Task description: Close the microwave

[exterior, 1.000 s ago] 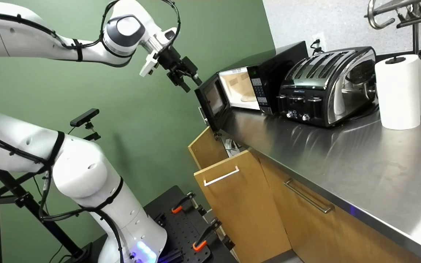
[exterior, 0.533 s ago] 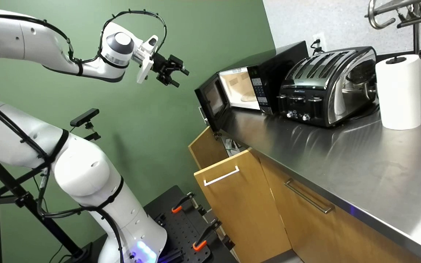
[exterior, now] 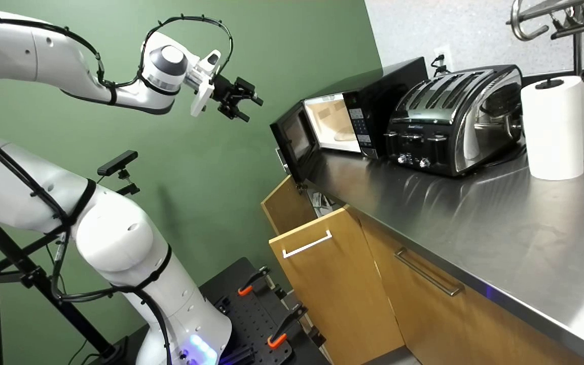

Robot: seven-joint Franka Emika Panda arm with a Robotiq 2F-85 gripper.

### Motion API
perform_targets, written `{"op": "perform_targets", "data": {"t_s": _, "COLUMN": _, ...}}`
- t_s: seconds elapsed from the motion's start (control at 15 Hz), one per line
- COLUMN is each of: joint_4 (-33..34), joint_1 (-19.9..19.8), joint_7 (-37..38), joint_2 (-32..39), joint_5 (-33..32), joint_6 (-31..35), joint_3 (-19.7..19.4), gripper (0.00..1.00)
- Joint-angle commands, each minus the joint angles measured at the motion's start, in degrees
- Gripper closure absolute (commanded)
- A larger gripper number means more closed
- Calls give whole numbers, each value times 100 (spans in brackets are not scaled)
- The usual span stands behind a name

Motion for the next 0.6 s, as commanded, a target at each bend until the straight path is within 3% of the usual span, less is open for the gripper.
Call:
{"op": "perform_targets", "data": {"t_s": 0.0, "joint_4": 229, "joint_1": -121, "joint_7": 357, "joint_2": 199, "joint_5": -530, "joint_6": -8, "joint_3": 203, "gripper": 0}}
{"op": "perform_targets", "data": {"t_s": 0.13, "joint_4": 547, "joint_1": -343, "joint_7": 591, "joint_2": 437, "joint_5": -1437, "joint_6": -184, "joint_3": 639, "gripper": 0}}
{"op": "perform_targets", "data": {"t_s": 0.47, "joint_4": 1505, "joint_1": -450, "joint_7": 1086, "joint_2": 1421, "joint_5": -3636, "joint_6": -811, "joint_3": 1505, "gripper": 1}}
{"op": "perform_targets", "data": {"t_s": 0.53, "joint_4": 1633, "joint_1": -396, "joint_7": 1194, "joint_2": 1642, "joint_5": -4044, "joint_6": -972, "joint_3": 1562, "gripper": 26}}
